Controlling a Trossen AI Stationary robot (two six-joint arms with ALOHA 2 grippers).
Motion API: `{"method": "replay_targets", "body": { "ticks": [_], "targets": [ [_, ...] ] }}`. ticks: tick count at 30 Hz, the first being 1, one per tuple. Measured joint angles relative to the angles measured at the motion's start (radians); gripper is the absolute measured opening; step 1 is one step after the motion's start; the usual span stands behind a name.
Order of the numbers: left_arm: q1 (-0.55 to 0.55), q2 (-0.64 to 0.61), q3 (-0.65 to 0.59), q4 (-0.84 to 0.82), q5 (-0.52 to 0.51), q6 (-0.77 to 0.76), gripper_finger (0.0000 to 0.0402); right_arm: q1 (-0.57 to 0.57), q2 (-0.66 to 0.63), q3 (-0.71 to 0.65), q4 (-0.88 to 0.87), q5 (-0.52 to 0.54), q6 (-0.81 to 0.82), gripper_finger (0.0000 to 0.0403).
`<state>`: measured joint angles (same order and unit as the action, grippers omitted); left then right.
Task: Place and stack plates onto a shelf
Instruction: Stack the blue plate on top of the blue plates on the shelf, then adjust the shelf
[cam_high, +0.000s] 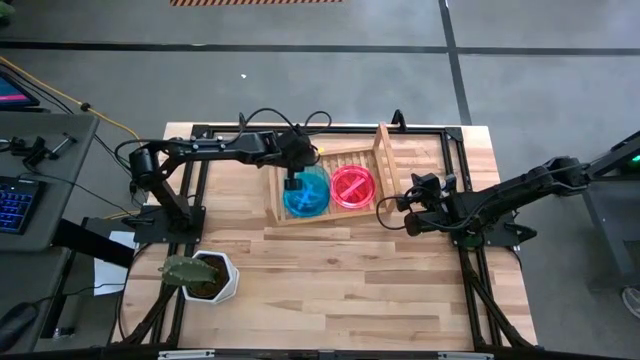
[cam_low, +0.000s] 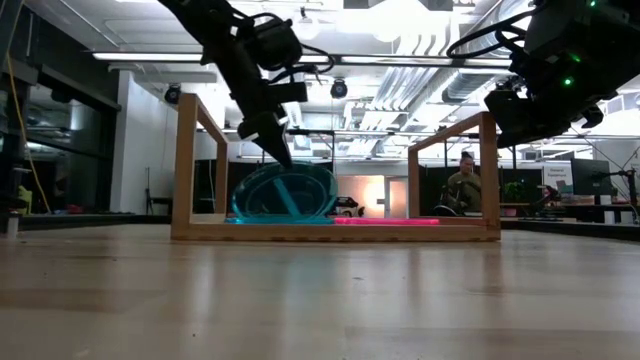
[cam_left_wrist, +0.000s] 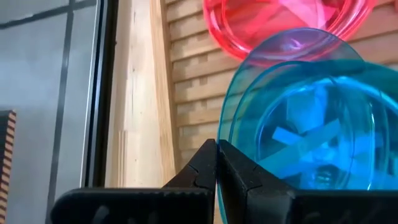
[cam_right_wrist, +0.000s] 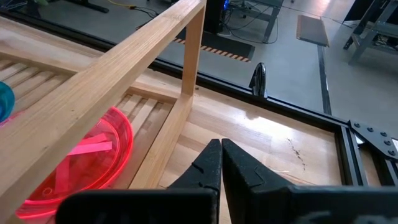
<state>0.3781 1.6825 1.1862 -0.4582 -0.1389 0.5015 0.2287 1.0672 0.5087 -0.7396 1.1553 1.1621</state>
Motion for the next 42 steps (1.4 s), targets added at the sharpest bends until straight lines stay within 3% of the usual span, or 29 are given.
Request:
{"method": "replay_targets", "body": {
  "ticks": [13, 28, 34, 42],
  "targets": [
    [-0.030, 0.000, -0.001, 0.009, 0.098, 0.010, 0.0000, 0.000, 0.000, 0.000, 0.000, 0.007, 0.000, 0.0000],
    [-0.044, 0.000, -0.001, -0.015, 0.073, 0.020, 0.0004, 0.000, 0.000, 0.000, 0.000, 0.008, 0.000, 0.0000],
    [-0.054, 0.000, -0.001, -0.011, 0.023, 0.047, 0.0036, 0.000, 0.000, 0.000, 0.000, 0.008, 0.000, 0.0000],
    [-0.066, 0.000, -0.001, -0.003, -0.004, 0.051, 0.0113, 0.000, 0.000, 0.000, 0.001, 0.008, 0.000, 0.0000]
  ]
}}
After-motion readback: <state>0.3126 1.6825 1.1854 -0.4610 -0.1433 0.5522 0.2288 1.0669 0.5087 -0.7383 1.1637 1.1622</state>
